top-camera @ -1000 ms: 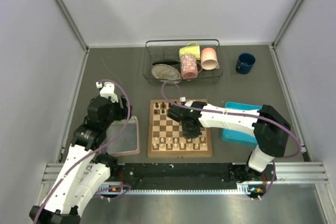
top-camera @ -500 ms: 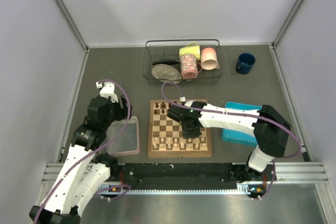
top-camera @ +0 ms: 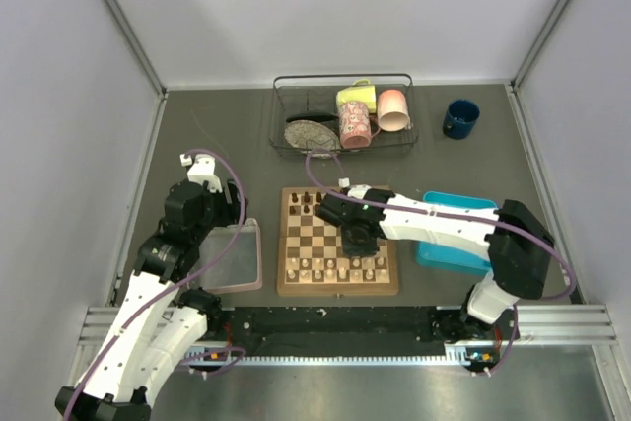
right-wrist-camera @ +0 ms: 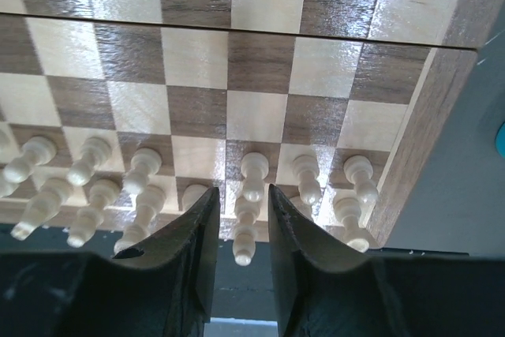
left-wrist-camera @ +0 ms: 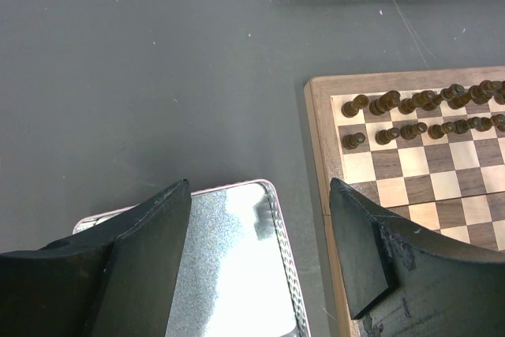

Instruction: Set up the chess pieces on the board

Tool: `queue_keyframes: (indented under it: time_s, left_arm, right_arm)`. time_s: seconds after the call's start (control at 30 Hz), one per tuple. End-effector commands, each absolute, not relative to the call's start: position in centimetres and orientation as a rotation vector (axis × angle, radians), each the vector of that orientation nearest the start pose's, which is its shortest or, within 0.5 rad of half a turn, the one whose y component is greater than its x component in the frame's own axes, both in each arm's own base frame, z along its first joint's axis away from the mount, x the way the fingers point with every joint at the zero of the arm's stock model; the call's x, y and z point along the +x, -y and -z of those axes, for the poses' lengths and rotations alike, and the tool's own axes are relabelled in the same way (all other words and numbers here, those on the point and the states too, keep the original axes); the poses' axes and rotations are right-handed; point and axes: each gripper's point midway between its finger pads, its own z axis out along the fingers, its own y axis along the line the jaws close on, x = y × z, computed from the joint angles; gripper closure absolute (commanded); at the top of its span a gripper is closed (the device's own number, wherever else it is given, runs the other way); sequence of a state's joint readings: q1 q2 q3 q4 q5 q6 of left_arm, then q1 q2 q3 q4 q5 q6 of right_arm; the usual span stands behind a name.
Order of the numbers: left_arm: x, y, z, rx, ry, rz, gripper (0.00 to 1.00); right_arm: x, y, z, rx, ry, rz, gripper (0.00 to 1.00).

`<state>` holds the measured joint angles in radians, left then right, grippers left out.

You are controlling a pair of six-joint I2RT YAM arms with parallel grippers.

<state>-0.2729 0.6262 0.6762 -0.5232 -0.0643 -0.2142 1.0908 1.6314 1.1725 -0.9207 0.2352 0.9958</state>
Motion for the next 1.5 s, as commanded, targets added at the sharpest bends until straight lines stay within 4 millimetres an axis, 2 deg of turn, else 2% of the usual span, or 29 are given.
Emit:
queue_keyframes:
  time_s: [0.0, 0.07, 0.1, 0.13, 0.17, 0.2, 0.23, 0.27, 0.33, 0.43, 0.47, 0.53, 0.63, 0.67, 0.87, 0.97, 1.03, 1.17, 1.37, 1.47]
  left_arm:
    - [24.9, 6.8, -20.0, 0.029, -1.999, 0.25, 0.25]
    - [24.9, 6.8, -20.0, 0.029, -2.0, 0.25, 0.25]
    - [24.9, 6.8, -20.0, 0.03, -1.999, 0.252, 0.25]
    - [24.9, 6.9, -20.0, 0.03, -1.999, 0.252, 0.25]
    - [24.9, 6.9, -20.0, 0.031, -2.001, 0.253, 0.25]
    - [24.9, 6.9, -20.0, 0.032, -2.001, 0.255, 0.25]
    - [24.9, 6.9, -19.9, 0.032, -2.002, 0.254, 0.25]
    - [24.9, 6.9, -19.9, 0.032, -2.004, 0.254, 0.25]
    - [24.9, 6.9, -19.9, 0.034, -2.004, 0.253, 0.25]
    - [24.9, 6.9, -19.9, 0.031, -2.004, 0.253, 0.25]
    - [24.9, 6.9, -19.9, 0.031, -2.002, 0.253, 0.25]
    - [24.9, 6.9, -20.0, 0.032, -2.001, 0.255, 0.25]
    - [24.9, 6.9, -20.0, 0.032, -2.001, 0.255, 0.25]
    - [24.9, 7.0, -19.9, 0.035, -2.002, 0.257, 0.25]
    - [24.8, 7.0, -20.0, 0.035, -1.999, 0.257, 0.25]
    - [24.8, 7.0, -20.0, 0.035, -1.999, 0.257, 0.25]
    - [24.9, 7.0, -20.0, 0.037, -2.001, 0.258, 0.25]
    - [24.8, 6.9, -20.0, 0.034, -1.997, 0.254, 0.25]
    - [24.8, 6.9, -20.0, 0.033, -1.999, 0.252, 0.25]
    - [24.9, 6.9, -20.0, 0.033, -1.999, 0.252, 0.25]
  right_arm:
    - [16.9, -27.3, -12.3, -0.028, -2.703, -0.229, 0.69]
    - [17.8, -25.2, -14.4, 0.044, -2.641, -0.252, 0.68]
    - [18.8, -23.5, -15.0, 0.119, -2.615, -0.241, 0.67]
    - [18.9, -21.5, -14.8, 0.166, -2.617, -0.194, 0.66]
    - [19.4, -19.8, -16.0, 0.231, -2.572, -0.216, 0.66]
    - [20.7, -17.1, -16.0, 0.353, -2.554, -0.177, 0.65]
    - [20.6, -15.3, -15.2, 0.416, -2.564, -0.137, 0.65]
    - [20.7, -14.1, -15.9, 0.469, -2.532, -0.164, 0.64]
    - [21.5, -10.6, -15.0, 0.633, -2.507, -0.106, 0.63]
    - [22.3, -7.5, -14.5, 0.78, -2.473, -0.057, 0.57]
    - [22.4, -6.9, -14.4, 0.822, -2.463, -0.049, 0.5]
    - [22.6, -5.3, -14.0, 0.963, -2.41, -0.043, 0.44]
    - [23.3, -4.1, -14.0, 1.144, -2.298, -0.11, 0.37]
    - [24.2, -3.3, -14.4, 1.237, -2.222, -0.143, 0.36]
    - [26.0, -0.7, -14.1, 1.557, -2.0, -0.155, 0.36]
    - [27.3, -0.4, -13.4, 1.67, -1.945, -0.161, 0.36]
    - [28.5, -0.7, -13.2, 1.705, -1.935, -0.184, 0.37]
    - [29.8, -0.9, -10.7, 1.807, -1.965, -0.12, 0.37]
    - [32.4, -0.7, -9.5, 1.831, -1.94, -0.113, 0.4]
    - [33.3, -0.4, -8.6, 1.814, -1.974, -0.063, 0.48]
